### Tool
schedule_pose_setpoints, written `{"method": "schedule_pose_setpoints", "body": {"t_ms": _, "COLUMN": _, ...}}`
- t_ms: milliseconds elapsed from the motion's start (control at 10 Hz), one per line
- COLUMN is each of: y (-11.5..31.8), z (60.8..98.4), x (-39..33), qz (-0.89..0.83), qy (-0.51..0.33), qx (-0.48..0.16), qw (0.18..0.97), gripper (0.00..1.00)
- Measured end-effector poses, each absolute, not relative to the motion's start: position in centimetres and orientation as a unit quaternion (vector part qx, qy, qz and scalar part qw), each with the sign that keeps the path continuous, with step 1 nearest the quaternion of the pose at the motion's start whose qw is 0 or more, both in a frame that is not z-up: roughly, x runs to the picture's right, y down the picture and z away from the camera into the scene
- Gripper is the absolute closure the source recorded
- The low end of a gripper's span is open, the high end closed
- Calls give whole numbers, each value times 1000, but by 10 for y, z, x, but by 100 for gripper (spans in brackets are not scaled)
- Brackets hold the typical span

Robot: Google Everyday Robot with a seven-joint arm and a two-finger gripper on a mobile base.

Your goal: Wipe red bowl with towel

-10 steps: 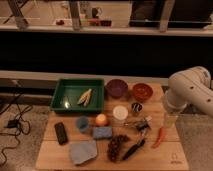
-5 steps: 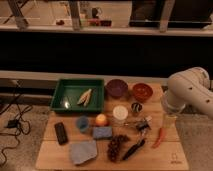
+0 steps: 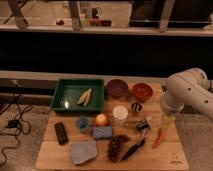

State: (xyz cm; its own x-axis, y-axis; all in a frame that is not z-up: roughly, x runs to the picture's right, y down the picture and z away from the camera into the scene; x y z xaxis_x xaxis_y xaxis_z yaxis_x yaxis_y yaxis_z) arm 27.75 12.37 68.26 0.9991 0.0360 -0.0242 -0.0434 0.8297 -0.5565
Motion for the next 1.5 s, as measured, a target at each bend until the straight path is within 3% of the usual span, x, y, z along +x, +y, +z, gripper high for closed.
{"method": "schedule_pose_setpoints", "body": {"t_ms": 400, "y": 139, "z": 685, "x": 249, "qz": -3, "qy": -15, "qx": -308, "qw": 951, "gripper": 20}}
{"method": "schedule_pose_setpoints", "body": {"t_ms": 1100, "y": 186, "z": 667, "x": 120, "qz": -111, "qy": -85, "qx": -320, "qw": 937, "gripper": 20}}
{"method": "schedule_pose_setpoints", "body": {"t_ms": 1500, "y": 190, "z": 660, "x": 85, "qz": -147, "qy": -112, "qx": -305, "qw": 934, "gripper": 20}}
